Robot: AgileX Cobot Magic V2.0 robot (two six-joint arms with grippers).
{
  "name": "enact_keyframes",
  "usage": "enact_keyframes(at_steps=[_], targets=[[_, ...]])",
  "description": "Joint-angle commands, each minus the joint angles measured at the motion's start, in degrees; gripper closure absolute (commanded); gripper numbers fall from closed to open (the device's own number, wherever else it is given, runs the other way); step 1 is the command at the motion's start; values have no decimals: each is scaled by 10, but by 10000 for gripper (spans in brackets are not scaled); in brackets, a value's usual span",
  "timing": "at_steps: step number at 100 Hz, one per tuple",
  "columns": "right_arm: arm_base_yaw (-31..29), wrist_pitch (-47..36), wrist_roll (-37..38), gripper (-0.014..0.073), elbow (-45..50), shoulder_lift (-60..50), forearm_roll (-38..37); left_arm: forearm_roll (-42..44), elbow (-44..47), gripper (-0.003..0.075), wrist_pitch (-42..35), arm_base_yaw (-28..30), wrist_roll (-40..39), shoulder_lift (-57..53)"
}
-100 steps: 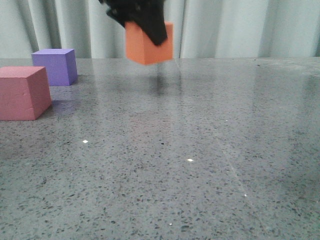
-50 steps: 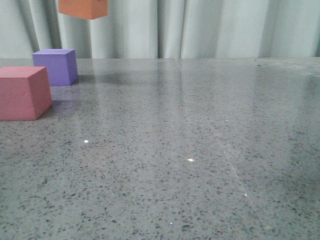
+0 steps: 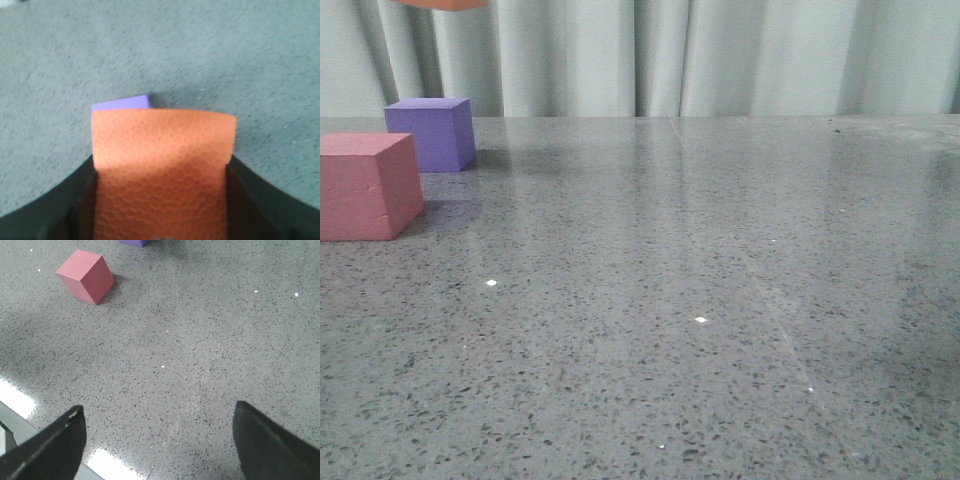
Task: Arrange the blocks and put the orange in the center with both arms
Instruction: 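Lift the orange cube and carry it toward the purple cube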
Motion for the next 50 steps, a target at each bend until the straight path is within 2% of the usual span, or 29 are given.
enact_keyframes(at_steps=[1, 20, 50], targets=[[0, -44, -6, -4, -14, -4, 0, -8, 20, 649, -43, 18, -10, -50], [0, -46, -6, -4, -14, -4, 0, -32, 112, 649, -87, 41, -10, -86], [0, -48, -6, -4, -14, -4, 4, -49, 179, 649, -154, 45, -19, -86]])
